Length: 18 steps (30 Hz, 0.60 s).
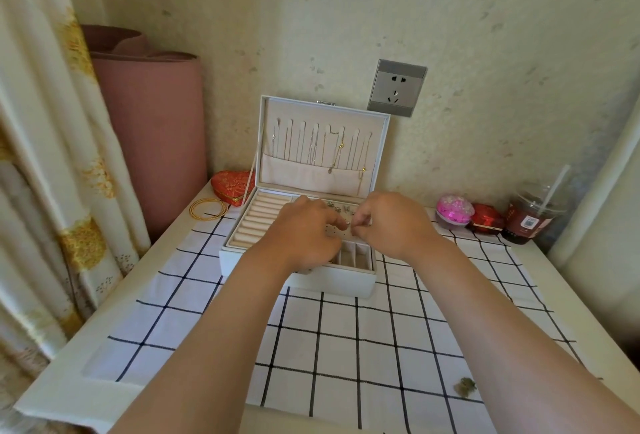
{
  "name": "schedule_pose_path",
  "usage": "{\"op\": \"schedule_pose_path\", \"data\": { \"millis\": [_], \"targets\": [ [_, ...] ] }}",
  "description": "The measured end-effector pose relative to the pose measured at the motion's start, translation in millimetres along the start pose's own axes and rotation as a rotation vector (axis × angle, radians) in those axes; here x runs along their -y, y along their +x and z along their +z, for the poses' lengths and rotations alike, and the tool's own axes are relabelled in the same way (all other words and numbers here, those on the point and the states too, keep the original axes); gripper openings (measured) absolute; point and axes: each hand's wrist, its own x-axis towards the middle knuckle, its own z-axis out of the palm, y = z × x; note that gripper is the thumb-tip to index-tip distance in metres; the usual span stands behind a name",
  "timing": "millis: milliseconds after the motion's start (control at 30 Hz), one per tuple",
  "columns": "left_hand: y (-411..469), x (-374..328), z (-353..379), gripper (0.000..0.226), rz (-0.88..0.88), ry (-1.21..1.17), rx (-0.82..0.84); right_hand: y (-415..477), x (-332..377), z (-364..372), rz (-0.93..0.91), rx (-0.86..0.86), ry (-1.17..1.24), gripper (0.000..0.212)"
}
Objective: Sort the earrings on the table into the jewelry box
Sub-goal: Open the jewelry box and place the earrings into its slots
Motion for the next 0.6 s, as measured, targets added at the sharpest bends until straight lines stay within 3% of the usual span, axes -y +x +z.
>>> {"op": "schedule_pose_path", "data": {
  "millis": [200, 500, 600],
  "targets": [
    [0.0, -0.7, 4.2, 0.038, 0.023, 0.084, 0.035, 2.0, -3.1, 4.9, -0.013, 0.013, -0.046, 0.015],
    [2.5, -2.2, 4.0, 0.036, 0.008, 0.082, 0.052, -2.3, -4.8, -2.0, -0.030, 0.130, 0.040, 0.018],
    [1.7, -6.5, 1.3, 0.037, -0.008, 0.072, 0.054, -7.2, -9.3, -5.1, -0.007, 0.083, 0.135, 0.021]
  ]
}}
